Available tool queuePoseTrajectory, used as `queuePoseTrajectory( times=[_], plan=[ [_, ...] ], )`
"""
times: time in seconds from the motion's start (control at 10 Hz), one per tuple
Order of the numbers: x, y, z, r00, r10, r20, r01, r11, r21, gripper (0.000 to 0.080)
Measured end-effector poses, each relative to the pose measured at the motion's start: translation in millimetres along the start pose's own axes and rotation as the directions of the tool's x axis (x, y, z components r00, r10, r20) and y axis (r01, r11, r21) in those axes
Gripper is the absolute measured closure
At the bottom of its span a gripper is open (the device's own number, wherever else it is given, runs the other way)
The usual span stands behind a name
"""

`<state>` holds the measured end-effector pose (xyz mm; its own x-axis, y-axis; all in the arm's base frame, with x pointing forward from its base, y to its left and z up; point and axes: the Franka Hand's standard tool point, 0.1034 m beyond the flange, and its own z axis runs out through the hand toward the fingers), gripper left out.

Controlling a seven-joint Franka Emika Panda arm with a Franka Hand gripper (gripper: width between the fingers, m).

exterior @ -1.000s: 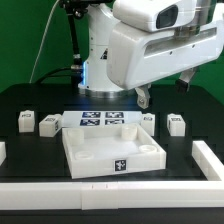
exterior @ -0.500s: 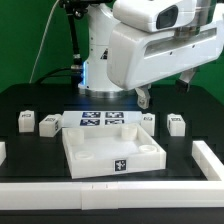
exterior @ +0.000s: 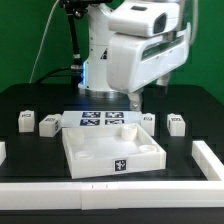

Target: Assemble one leg

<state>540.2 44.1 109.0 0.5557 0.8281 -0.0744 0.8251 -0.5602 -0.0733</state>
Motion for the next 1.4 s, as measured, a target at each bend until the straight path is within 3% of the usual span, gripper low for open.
queuePoseTrajectory(
  times=[0.1, 0.4, 0.5, 0.6, 0.7, 0.9, 1.4],
  plan=[
    [-7.7, 2.6, 4.2, 1.0, -0.006, -0.001, 0.006, 1.0, 0.002, 0.015],
    [-6.1, 1.7, 4.4, 1.0, -0.002, -0.001, 0.002, 1.0, 0.003, 0.015],
    [-5.8, 2.4, 5.1, 0.999, -0.042, -0.007, 0.042, 0.999, -0.014, 0.015],
    [-10.6, -4.4, 12.0, 0.988, -0.154, -0.023, 0.153, 0.986, -0.06, 0.015],
    [-24.3, -20.7, 21.2, 0.966, -0.256, -0.021, 0.254, 0.964, -0.073, 0.015],
    [-34.3, -29.5, 32.0, 0.889, -0.458, 0.014, 0.457, 0.884, -0.098, 0.015],
    [-37.5, -31.0, 34.9, 0.869, -0.494, 0.041, 0.495, 0.864, -0.095, 0.015]
  ],
)
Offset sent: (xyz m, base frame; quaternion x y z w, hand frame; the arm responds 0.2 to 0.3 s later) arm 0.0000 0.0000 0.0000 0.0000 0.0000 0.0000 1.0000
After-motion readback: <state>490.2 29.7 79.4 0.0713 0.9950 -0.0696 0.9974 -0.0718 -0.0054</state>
